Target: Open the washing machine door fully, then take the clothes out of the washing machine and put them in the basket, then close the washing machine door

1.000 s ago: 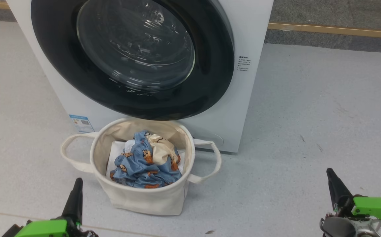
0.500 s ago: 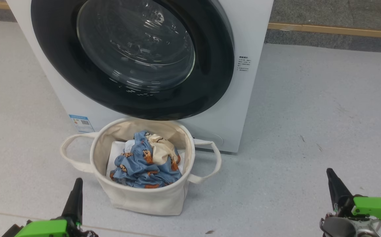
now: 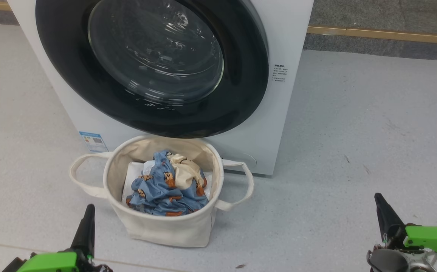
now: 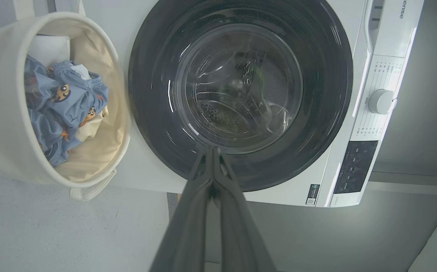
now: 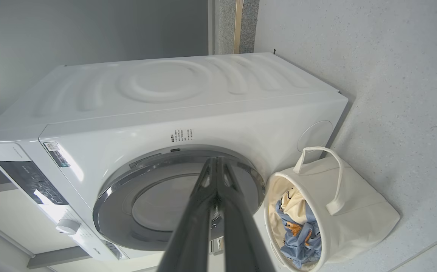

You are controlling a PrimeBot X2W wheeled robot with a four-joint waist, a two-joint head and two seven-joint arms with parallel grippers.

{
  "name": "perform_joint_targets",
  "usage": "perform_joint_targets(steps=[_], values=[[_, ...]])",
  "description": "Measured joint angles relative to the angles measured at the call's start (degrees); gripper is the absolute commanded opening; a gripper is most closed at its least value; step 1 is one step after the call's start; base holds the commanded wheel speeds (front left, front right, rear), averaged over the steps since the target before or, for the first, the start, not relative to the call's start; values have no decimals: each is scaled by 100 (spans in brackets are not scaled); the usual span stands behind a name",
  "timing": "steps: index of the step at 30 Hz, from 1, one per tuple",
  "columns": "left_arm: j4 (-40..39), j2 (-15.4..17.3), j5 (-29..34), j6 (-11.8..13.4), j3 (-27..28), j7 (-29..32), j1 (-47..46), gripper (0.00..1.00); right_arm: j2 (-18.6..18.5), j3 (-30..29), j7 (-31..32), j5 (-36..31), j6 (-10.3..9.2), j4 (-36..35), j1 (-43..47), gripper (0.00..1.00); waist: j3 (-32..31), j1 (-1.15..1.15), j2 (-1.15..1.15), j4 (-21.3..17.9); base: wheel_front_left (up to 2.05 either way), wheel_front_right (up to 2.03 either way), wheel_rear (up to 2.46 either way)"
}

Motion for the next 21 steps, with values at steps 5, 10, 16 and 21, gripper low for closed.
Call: perform_joint_targets(steps=[5, 10, 16, 21], values=[[-1, 0, 0, 0, 0, 0, 0, 0, 1, 0, 3, 0, 0, 0, 0, 0, 0, 0, 0, 0, 0, 0, 0], [-1, 0, 0, 0, 0, -1, 0, 0, 1, -1, 3, 0, 0, 0, 0, 0, 0, 0, 0, 0, 0, 0, 0], [-1, 0, 0, 0, 0, 0, 0, 0, 1, -1, 4, 0, 0, 0, 0, 0, 0, 0, 0, 0, 0, 0, 0], [-1, 0, 0, 0, 0, -1, 0, 0, 2, -1, 4, 0, 0, 0, 0, 0, 0, 0, 0, 0, 0, 0, 0]])
